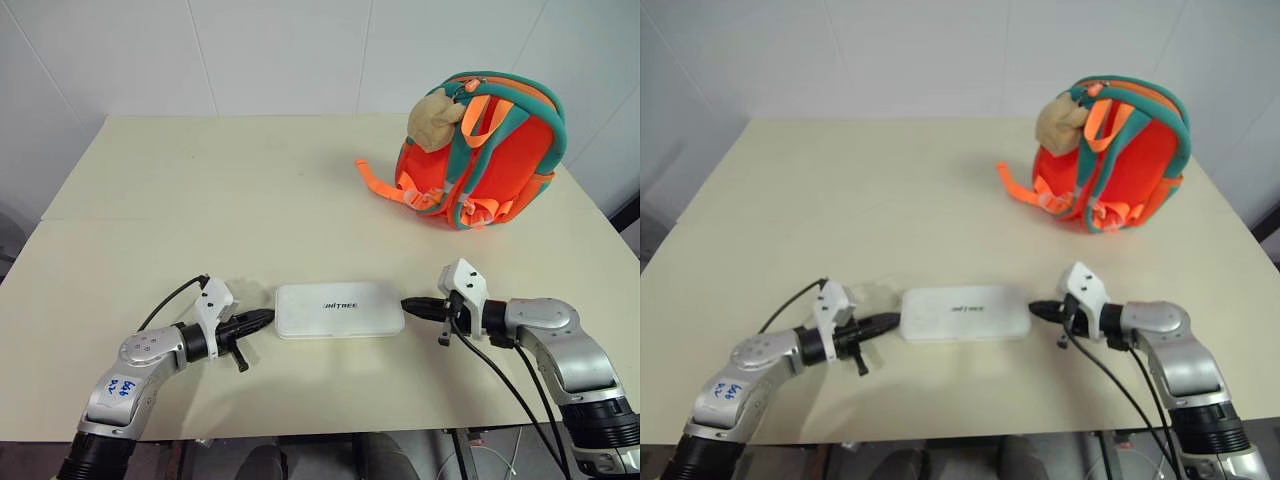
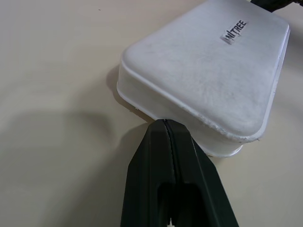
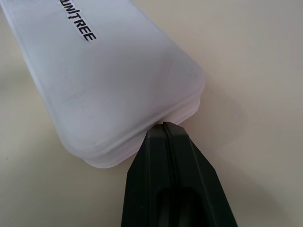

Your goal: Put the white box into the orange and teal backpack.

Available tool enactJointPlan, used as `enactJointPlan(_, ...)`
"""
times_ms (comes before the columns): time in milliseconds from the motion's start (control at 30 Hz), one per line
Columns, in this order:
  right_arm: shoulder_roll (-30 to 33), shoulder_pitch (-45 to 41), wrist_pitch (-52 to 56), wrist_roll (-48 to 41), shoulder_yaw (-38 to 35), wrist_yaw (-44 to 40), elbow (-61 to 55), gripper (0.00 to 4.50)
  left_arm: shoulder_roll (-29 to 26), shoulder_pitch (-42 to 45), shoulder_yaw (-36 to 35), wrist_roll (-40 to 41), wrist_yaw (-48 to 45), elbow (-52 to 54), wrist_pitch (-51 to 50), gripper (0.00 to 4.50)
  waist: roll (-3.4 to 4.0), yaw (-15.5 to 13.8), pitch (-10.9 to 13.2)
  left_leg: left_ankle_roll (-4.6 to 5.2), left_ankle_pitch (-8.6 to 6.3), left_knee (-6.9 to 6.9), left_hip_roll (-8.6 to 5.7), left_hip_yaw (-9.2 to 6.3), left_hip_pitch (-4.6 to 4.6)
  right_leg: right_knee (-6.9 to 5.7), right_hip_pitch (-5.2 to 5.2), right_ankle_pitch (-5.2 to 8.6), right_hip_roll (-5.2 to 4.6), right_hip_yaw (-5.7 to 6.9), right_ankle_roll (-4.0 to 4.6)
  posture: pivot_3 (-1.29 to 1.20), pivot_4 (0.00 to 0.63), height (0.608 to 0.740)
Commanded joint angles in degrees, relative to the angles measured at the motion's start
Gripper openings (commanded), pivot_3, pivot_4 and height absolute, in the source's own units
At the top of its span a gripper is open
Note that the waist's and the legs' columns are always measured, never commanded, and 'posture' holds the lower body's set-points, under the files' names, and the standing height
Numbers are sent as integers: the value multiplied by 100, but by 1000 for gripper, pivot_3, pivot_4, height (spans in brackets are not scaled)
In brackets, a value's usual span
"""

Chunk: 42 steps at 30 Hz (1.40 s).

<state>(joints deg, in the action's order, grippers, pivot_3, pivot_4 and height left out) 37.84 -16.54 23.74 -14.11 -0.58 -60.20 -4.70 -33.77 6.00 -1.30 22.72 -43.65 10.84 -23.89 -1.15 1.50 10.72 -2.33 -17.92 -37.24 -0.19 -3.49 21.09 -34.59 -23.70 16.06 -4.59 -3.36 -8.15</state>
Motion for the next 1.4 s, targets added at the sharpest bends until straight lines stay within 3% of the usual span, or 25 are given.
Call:
enactJointPlan(33, 129, -130, -62, -218, -189, -97, 134, 834, -235, -64, -257, -26, -20, 213, -56, 183, 0, 0, 0, 0, 0, 1, 0, 0, -1, 0, 0, 0, 0, 0, 0, 0, 150, 740)
enactJointPlan(200, 460, -393, 543, -678, -458, -300, 259, 2256, -650, 78, -586, 17, -203, -166, -69, 1499, 1, -4, 0, 0, 0, 0, 0, -1, 0, 0, 0, 0, 0, 0, 0, 0, 150, 740)
enactJointPlan(400, 1246, -887, 1854, -1128, -579, -483, 336, 4326, -961, 781, -954, 873, -834, -712, -1052, 3462, 1, -23, 0, 2, 0, 0, 0, -6, 2, 4, 2, 1, -1, 7, 2, 0, 150, 740)
enactJointPlan(500, 1618, -1135, 3108, -1529, -410, -603, 166, 4500, -1133, 1222, -793, 1351, -1237, -866, -2065, 4412, 1, -20, 0, 2, -1, 1, 0, -8, 6, -1, 1, 1, -1, 8, 2, 0, 150, 740)
enactJointPlan(667, 1719, -1598, 4539, -1873, -105, -315, 2, 4500, -1120, 1806, -446, 1503, -1177, -1265, -3266, 4463, 0, 23, 0, 9, -4, 4, 0, -8, 10, -10, -1, 1, 1, 8, 1, 0, 150, 740)
enactJointPlan(833, 1273, -2166, 5389, -2177, -36, 76, 130, 4500, -857, 2129, -82, 1675, -1059, -1213, -4186, 4463, 1, 8, 1, 10, -5, 4, 0, -6, 11, -15, -6, 2, 2, 6, 0, 0, 150, 740)
enactJointPlan(1100, 774, -2159, 5419, -2172, 181, 494, 232, 4500, -434, 2153, 296, 1367, -684, -1086, -4185, 4463, 0, -87, 0, 7, -4, 1, -6, -7, 15, -10, -5, 1, -5, 7, 0, 0, 150, 740)
enactJointPlan(1400, 686, -2034, 5457, -2246, 339, 669, 163, 4500, -289, 2126, 297, 1509, -538, -908, -4339, 4463, 0, -143, 0, 7, -3, -2, -7, -6, 13, -4, -4, 1, -4, 7, 0, 0, 150, 740)
